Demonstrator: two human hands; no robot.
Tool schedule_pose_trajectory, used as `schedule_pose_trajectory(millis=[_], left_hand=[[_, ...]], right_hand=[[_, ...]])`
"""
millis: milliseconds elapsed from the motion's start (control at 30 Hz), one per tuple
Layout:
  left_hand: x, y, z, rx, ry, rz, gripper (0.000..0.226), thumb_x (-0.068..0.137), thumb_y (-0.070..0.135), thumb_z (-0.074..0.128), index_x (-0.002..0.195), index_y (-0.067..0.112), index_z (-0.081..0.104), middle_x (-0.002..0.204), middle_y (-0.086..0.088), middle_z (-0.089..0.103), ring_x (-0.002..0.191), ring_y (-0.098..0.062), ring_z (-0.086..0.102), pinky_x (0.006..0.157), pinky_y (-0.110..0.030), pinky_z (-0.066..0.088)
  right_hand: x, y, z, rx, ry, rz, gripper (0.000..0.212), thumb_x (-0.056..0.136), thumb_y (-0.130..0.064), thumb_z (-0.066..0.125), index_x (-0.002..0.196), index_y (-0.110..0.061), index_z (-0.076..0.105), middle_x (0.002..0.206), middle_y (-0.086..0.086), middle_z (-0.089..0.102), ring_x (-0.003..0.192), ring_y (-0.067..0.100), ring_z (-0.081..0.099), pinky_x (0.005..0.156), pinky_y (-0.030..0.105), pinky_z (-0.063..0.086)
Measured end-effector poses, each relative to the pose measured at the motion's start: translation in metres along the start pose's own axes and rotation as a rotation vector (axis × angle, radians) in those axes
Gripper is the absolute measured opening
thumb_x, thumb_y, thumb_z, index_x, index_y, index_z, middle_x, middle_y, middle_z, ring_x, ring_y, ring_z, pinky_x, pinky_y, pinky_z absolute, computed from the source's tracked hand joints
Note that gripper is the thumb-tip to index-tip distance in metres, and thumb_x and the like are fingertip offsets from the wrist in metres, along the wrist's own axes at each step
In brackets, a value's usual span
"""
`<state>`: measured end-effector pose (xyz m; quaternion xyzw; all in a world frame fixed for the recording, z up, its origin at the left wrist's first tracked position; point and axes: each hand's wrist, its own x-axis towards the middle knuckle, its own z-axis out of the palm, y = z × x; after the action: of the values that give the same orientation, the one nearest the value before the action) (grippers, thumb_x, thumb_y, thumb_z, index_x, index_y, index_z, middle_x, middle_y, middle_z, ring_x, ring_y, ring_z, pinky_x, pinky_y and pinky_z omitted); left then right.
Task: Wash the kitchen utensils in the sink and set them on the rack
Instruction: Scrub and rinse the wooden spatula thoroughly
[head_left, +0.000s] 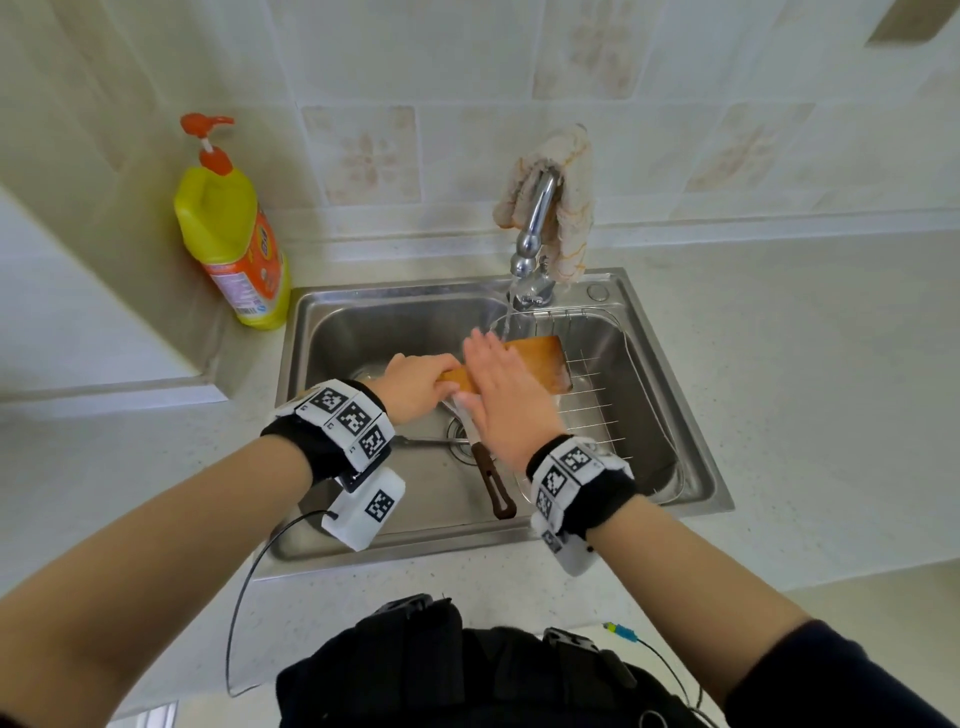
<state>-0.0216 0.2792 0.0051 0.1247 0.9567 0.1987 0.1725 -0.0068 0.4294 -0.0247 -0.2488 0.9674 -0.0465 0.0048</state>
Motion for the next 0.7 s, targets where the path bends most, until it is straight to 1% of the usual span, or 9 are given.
schedule_pose_trajectory(millis=[67,133,167,233,300,400,533,633,700], left_hand=[[0.001,-0.001,0.000,-0.015,0.020,-0.017,0.025,0.099,0.023,0.039,0.118,0.011,0.052,0.102,-0.008,0.062,0.102,-0.027,0.056,0.098,-0.034,0.030],[0.000,-0.003,0.004,0.014,0.012,-0.039,0.026,0.099,0.023,0.039,0.119,0.012,0.051,0.104,-0.009,0.063,0.101,-0.027,0.056,0.098,-0.034,0.029],[0.001,-0.002,0.006,0.019,0.009,-0.042,0.026,0.099,0.023,0.039,0.119,0.012,0.051,0.105,-0.009,0.064,0.101,-0.028,0.056,0.098,-0.034,0.029],[0.003,0.001,0.008,0.011,0.008,-0.037,0.024,0.099,0.022,0.039,0.116,0.011,0.051,0.105,-0.009,0.064,0.102,-0.028,0.057,0.098,-0.035,0.030],[0.006,0.004,0.006,-0.008,0.008,-0.021,0.025,0.099,0.022,0.039,0.117,0.010,0.051,0.109,-0.008,0.063,0.106,-0.027,0.056,0.101,-0.037,0.030],[0.004,0.006,0.006,-0.063,-0.002,-0.034,0.026,0.100,0.023,0.037,0.119,0.011,0.049,0.106,-0.008,0.062,0.103,-0.027,0.056,0.099,-0.036,0.032],[-0.002,0.003,0.021,-0.028,-0.046,-0.076,0.025,0.100,0.022,0.037,0.121,0.011,0.046,0.108,-0.007,0.059,0.106,-0.025,0.054,0.098,-0.036,0.032],[0.001,-0.006,0.026,-0.074,-0.022,-0.136,0.022,0.099,0.015,0.038,0.118,0.009,0.045,0.110,-0.009,0.058,0.107,-0.027,0.053,0.098,-0.039,0.035],[0.006,-0.018,0.029,-0.134,0.022,-0.154,0.017,0.097,0.011,0.040,0.113,0.008,0.045,0.107,-0.010,0.054,0.105,-0.030,0.053,0.096,-0.041,0.038]], right_hand=[[0.001,0.023,-0.004,0.055,0.062,0.170,0.067,0.097,-0.046,0.018,0.149,-0.005,0.005,0.157,0.012,0.004,0.146,0.023,0.000,0.116,0.032,-0.001],[-0.013,0.031,0.000,0.001,0.036,0.299,0.072,0.096,-0.049,0.014,0.149,-0.003,0.001,0.157,0.015,0.001,0.146,0.026,-0.001,0.116,0.034,-0.002],[-0.019,0.024,0.005,-0.033,0.022,0.284,0.073,0.096,-0.051,0.014,0.148,-0.002,0.001,0.157,0.016,0.001,0.145,0.027,-0.001,0.116,0.034,-0.001],[-0.022,0.003,0.011,-0.045,-0.012,0.126,0.072,0.097,-0.049,0.019,0.149,-0.002,0.001,0.157,0.015,0.000,0.146,0.026,-0.001,0.117,0.035,0.000],[-0.010,0.000,0.007,-0.033,-0.021,0.009,0.067,0.099,-0.047,0.017,0.149,-0.007,0.000,0.158,0.010,-0.001,0.146,0.021,-0.003,0.115,0.030,-0.004],[0.001,0.026,-0.004,0.008,0.035,0.091,0.066,0.097,-0.047,0.013,0.149,-0.008,0.004,0.158,0.008,0.003,0.146,0.019,0.000,0.116,0.030,-0.001],[-0.022,0.044,0.004,0.121,-0.027,0.123,0.062,0.101,-0.040,0.019,0.149,-0.005,0.004,0.158,0.009,0.001,0.146,0.019,-0.001,0.116,0.026,-0.002],[-0.022,0.040,0.003,0.353,0.051,0.167,0.060,0.101,-0.037,0.022,0.149,-0.003,0.008,0.157,0.011,0.005,0.146,0.018,0.003,0.117,0.024,0.001],[-0.021,0.035,0.003,0.526,0.103,0.224,0.060,0.100,-0.036,0.027,0.149,-0.005,0.011,0.157,0.011,0.010,0.145,0.017,0.009,0.119,0.031,0.011]])
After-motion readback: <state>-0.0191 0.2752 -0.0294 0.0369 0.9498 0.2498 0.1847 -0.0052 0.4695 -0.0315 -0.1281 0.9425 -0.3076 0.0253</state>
